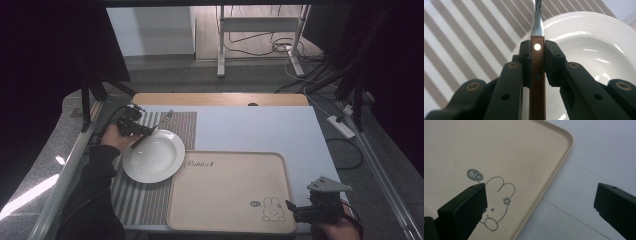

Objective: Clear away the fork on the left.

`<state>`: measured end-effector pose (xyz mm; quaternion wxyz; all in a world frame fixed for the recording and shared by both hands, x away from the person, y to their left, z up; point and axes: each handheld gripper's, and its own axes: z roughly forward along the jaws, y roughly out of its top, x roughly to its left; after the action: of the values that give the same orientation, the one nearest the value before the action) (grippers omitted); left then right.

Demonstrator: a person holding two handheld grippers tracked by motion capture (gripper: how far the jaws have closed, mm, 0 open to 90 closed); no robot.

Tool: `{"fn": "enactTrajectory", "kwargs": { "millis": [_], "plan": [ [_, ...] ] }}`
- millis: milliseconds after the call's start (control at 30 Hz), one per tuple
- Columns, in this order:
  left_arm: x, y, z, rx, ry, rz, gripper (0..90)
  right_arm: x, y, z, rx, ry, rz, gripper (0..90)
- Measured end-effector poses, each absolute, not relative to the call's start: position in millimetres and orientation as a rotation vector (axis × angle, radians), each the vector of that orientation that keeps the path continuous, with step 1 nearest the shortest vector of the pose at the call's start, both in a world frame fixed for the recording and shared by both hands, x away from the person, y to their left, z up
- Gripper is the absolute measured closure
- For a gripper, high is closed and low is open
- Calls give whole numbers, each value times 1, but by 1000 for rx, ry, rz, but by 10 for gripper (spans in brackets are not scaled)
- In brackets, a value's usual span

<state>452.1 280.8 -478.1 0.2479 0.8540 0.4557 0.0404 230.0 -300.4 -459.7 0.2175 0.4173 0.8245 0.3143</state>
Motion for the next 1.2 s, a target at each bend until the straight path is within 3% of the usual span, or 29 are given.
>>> {"fn": "enactTrajectory", "kwargs": {
  "millis": [1200],
  "plan": [
    [365, 212, -484, 2356, 1081, 42, 769, 227, -300, -459, 1127, 2279, 875, 0]
  ]
}}
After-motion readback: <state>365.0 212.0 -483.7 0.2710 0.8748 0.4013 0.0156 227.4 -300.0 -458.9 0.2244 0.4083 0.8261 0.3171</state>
